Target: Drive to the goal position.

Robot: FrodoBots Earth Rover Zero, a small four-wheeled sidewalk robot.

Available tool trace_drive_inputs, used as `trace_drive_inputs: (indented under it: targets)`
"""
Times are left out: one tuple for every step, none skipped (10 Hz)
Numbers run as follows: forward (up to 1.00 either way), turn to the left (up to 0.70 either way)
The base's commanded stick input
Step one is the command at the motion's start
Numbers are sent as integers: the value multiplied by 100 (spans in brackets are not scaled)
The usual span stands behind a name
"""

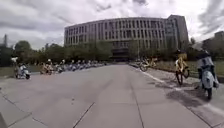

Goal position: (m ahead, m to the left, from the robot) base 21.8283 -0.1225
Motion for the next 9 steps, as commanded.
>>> trace_drive_inputs:
  targets:
    - [70,1]
    - [70,-34]
    - [70,-34]
    - [70,-34]
    - [70,-23]
    - [70,-7]
    - [70,1]
    - [70,1]
    - [70,1]
